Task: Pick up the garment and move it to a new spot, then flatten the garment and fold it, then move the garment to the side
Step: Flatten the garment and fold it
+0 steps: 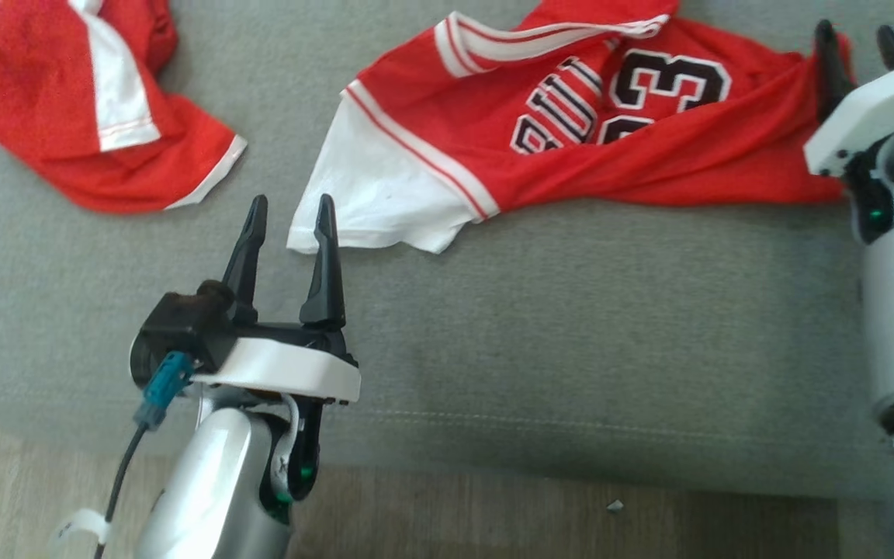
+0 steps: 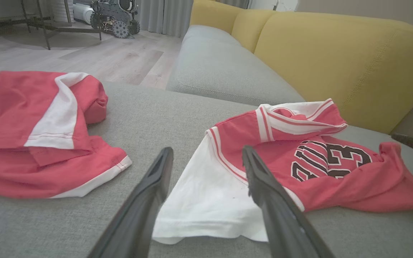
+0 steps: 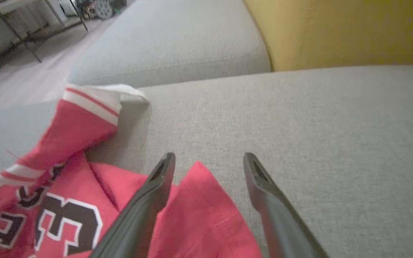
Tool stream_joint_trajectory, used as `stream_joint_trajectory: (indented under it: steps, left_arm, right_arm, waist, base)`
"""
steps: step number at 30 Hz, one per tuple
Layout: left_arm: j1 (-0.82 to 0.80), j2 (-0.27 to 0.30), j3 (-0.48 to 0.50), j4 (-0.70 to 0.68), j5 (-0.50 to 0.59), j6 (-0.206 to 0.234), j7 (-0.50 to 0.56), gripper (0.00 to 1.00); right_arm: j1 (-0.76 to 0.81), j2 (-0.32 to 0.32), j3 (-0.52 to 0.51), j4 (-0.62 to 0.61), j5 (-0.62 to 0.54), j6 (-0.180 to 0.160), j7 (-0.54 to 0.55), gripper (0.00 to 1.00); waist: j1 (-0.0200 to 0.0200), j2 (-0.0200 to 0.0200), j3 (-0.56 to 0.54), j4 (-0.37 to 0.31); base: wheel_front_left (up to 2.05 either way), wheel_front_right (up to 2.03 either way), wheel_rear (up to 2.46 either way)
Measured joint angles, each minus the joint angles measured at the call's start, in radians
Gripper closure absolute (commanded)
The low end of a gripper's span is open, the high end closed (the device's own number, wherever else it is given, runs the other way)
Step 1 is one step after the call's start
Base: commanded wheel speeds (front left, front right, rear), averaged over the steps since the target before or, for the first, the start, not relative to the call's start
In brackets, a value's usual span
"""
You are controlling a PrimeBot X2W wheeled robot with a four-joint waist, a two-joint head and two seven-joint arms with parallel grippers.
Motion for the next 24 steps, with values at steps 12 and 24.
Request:
stream_joint_trajectory:
  steps: [12, 24]
  left_arm:
    - [0.037, 0.0, 0.032, 0.002, 0.0, 0.006, 0.0, 0.0]
    - [0.069, 0.0, 0.051, 0.006, 0.002, 0.006, 0.0, 0.0]
  right_arm:
    - [0.232, 0.122, 0.058, -0.214, 0.182, 0.0, -0.146, 0.0]
    - [0.616, 0.152, 0.117, -0.551, 0.392, 0.0, -0.143, 0.0]
  waist:
    - [-0.0001, 0.0, -0.113, -0.116]
    - [-0.0001, 0.0, -0.16, -0.188]
  base:
    - [0.0, 0.0, 0.0]
    - [0.0, 0.0, 0.0]
